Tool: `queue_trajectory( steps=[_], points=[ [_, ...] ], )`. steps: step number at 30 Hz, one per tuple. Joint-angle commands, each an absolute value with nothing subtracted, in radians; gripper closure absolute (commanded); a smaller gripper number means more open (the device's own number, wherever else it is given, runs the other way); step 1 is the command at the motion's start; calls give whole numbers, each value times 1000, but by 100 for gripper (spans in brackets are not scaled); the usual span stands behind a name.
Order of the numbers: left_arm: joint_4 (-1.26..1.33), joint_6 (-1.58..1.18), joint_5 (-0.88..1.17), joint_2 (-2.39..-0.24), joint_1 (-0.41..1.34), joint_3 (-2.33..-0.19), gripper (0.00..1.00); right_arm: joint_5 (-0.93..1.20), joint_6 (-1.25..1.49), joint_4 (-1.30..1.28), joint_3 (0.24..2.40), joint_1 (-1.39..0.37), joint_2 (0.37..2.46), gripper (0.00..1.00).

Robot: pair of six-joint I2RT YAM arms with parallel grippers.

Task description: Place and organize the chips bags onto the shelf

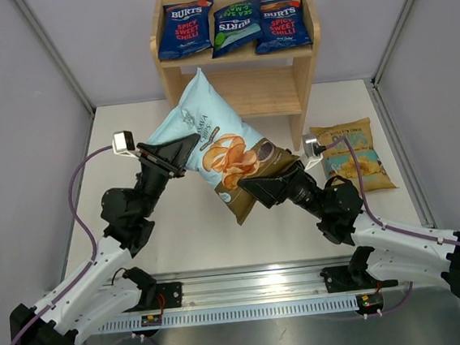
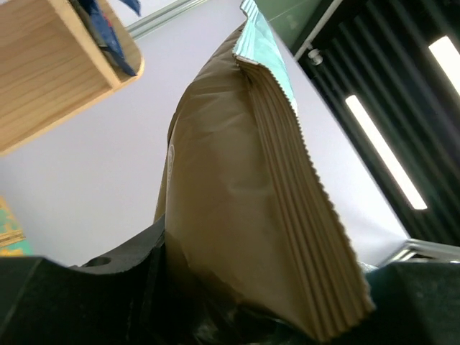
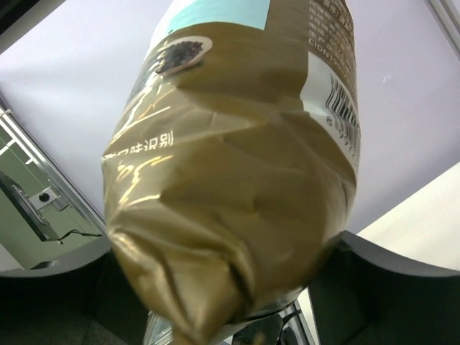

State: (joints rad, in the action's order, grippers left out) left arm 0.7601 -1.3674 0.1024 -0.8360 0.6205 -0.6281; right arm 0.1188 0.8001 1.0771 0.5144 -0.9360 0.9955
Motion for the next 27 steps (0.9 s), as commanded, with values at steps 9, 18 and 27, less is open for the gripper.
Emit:
queue_trajectory(
  steps=[9, 18, 27],
  points=[
    [318, -1023, 146, -755, 650, -718, 17, 107, 729, 963, 546, -933, 933, 60],
    [-147, -787, -312, -608, 649, -801, 1, 49, 768, 969, 459, -934, 923, 63],
    [-452, -654, -644, -494, 649, -867, 1, -34, 836, 1029, 420, -882, 985, 66]
  ],
)
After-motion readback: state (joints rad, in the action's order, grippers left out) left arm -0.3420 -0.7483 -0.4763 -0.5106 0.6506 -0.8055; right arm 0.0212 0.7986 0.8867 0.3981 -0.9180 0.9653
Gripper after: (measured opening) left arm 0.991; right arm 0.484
